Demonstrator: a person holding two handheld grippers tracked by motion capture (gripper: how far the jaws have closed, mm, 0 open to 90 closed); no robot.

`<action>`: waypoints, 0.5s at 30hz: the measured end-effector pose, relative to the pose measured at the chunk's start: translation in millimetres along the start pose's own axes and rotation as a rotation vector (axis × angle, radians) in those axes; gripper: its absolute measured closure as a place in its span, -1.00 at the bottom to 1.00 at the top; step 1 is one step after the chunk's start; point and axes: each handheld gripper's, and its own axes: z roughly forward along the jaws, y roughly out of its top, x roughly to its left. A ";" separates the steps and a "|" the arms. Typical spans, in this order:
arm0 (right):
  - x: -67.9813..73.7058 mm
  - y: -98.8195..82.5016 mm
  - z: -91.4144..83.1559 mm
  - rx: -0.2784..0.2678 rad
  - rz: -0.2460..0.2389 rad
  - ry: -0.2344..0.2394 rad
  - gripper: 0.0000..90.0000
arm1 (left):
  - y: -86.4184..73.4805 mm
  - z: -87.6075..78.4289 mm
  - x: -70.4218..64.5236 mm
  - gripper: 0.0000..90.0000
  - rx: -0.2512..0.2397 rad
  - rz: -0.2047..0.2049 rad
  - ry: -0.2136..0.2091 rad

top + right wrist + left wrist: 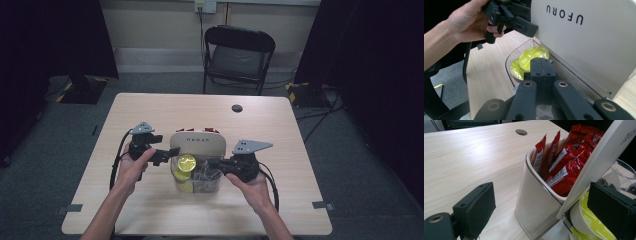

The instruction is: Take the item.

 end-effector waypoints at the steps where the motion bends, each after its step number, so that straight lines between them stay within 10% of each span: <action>1: 0.2 0.4 -0.3 -0.003 -0.001 0.000 1.00 | 0.0 0.0 0.0 -0.83 0.000 0.000 0.000; 15: -2.4 5.2 -15.4 -0.041 0.009 -0.013 1.00 | 0.2 0.2 -0.1 -0.84 0.000 -0.007 -0.002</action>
